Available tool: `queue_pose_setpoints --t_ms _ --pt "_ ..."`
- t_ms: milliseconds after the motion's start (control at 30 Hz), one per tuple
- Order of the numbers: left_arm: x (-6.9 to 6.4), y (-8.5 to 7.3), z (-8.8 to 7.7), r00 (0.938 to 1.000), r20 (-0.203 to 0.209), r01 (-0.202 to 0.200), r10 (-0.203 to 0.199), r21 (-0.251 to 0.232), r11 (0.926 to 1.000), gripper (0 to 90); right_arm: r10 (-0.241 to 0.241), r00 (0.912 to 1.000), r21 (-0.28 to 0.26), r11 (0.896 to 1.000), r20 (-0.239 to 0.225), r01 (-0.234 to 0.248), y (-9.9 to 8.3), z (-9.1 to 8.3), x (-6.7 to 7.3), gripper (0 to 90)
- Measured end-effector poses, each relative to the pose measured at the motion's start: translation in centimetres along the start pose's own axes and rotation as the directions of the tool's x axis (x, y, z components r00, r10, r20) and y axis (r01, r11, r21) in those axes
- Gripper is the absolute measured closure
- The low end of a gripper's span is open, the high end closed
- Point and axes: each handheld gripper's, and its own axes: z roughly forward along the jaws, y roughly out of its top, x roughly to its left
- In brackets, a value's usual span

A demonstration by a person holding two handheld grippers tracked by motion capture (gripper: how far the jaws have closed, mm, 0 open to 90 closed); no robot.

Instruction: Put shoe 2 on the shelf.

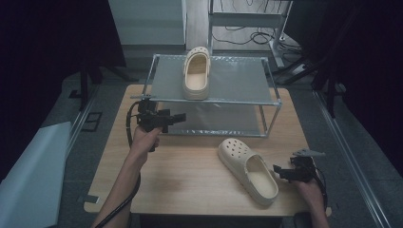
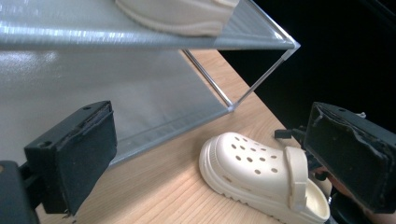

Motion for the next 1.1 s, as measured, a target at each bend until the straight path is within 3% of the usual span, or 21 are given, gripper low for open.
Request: queue_pose_setpoints --t_ms 167,367,533,700,967,1100 --pt "0.3 -1.3 0.1 1.0 -0.002 0.0 0.0 0.006 1.0 2.5 -0.007 1.0 -0.001 1.0 0.001 0.007 0.0 0.0 0.1 13.0" --pt "0.6 -3.0 0.4 0.9994 0.026 -0.021 0.022 -0.006 0.9998 3.0 -0.021 0.9998 0.001 1.0 0.002 0.021 0.0 0.0 0.3 12.9" --pt "0.8 -4.7 0.7 0.9984 0.0 -0.057 0.057 0.014 0.9983 2.6 -0.024 0.9997 0.0 1.0 -0.005 0.024 0.1 0.0 0.5 11.9" --pt "1.3 -6.0 0.8 0.999 0.004 -0.044 0.044 0.01 0.999 2.4 -0.027 0.9996 -0.001 1.0 -0.007 0.026 0.1 0.0 0.6 10.5" --pt "2.4 -9.1 1.0 0.9974 -0.056 -0.043 0.045 0.037 0.9984 2.4 -0.033 0.9994 0.005 0.999 0.006 0.033 0.0 0.2 0.8 3.3" --pt "2.8 -10.6 1.0 0.9935 -0.097 -0.055 0.06 0.058 0.9968 2.5 -0.041 0.9991 0.013 0.999 0.011 0.041 0.0 0.2 0.9 1.1"
